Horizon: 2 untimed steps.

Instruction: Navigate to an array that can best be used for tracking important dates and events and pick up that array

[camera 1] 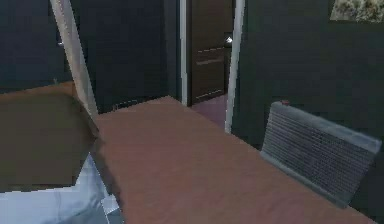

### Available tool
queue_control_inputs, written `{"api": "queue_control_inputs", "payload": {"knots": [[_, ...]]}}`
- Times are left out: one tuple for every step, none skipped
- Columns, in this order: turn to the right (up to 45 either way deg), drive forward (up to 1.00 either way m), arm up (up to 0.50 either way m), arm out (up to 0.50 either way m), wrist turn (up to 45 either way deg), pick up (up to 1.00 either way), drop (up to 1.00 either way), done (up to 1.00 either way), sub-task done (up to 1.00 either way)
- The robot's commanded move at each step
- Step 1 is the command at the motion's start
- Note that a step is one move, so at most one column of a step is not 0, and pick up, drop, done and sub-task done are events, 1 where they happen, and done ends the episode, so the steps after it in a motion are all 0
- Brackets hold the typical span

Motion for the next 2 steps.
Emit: {"api": "queue_control_inputs", "payload": {"knots": [[0.0,1.00,0.00,0.00,0.0,0.00,0.00,0.00,0.00],[3.0,0.00,0.00,0.00,0.0,0.00,0.00,0.00,0.00]]}}
